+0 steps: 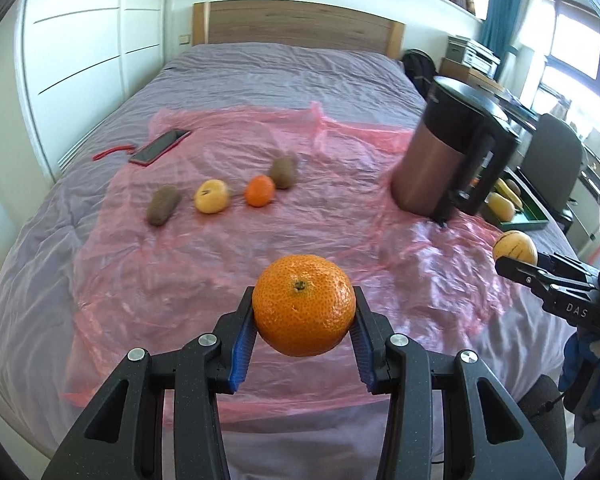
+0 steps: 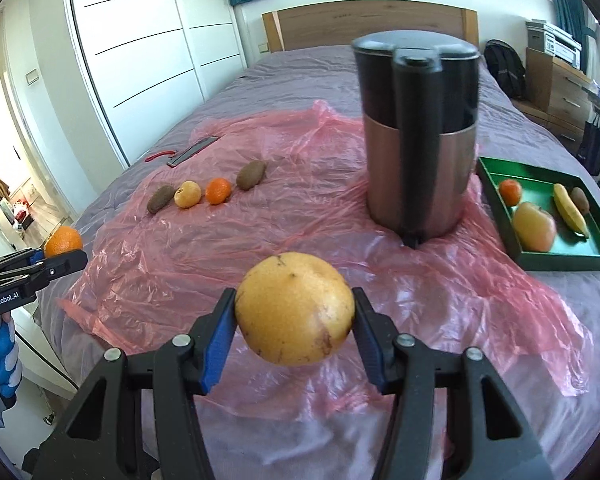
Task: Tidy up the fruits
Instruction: 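Carry the tangerine and yellow pear past the kettle into the green tray, then open both grippers to release the tangerine and pear in the tray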
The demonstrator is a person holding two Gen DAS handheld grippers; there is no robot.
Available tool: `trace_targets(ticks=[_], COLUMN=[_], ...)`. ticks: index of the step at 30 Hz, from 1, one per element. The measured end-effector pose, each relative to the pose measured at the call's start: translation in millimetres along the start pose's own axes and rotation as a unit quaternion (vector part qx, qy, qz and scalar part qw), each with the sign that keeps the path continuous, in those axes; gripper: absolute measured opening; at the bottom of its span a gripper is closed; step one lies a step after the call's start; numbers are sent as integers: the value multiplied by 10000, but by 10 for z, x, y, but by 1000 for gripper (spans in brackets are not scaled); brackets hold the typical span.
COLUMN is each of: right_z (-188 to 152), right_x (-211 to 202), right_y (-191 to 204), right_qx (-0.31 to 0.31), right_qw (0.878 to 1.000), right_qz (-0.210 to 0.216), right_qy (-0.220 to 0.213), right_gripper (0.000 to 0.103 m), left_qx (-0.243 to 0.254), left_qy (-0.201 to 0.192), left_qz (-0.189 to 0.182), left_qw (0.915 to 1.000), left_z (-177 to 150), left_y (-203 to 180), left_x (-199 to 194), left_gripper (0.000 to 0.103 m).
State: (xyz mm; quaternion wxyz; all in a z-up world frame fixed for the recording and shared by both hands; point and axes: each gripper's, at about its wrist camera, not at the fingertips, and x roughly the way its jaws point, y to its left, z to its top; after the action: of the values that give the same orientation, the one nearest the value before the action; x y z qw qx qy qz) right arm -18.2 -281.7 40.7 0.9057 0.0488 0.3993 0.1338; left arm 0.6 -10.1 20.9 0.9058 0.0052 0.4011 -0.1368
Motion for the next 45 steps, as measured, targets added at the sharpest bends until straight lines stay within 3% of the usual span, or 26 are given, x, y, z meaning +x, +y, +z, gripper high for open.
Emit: trace_targets(ticks=[8,15,26,30,35,45], right_z=[-208,-316,-61,156,408,478], right_x=[-377,-636,-652,-495,-238,367], right_y=[-815,-1663,-2931,-3282,-3791,-4461], right_qx=[518,988,1324,1262,1267,1314], right_qw=[9976,9903,9763,9736,9678,9614], right_qz=[-436,-913,-1592,-1768,-2037,-2379], right_qy=[-164,-339,-626,-707,-762,-428], right_gripper=[71,71,71,71,71,71], left_qx=[625,1293,1774,1814,1656,1484], left_qy=[248,473,373,297,278,716], left_qz=[-448,-971,-1597,-1619,-1422,-827], left_qw=[9967,9857,9704,9695,9755,9829], left_z=[95,259,845,1140,1503,1705], left_y=[-861,-1812,-3142,-3548,-3971,-4329], left_x=[149,420,1003,1336,1953,3066], left_gripper=[38,38,38,38,38,38])
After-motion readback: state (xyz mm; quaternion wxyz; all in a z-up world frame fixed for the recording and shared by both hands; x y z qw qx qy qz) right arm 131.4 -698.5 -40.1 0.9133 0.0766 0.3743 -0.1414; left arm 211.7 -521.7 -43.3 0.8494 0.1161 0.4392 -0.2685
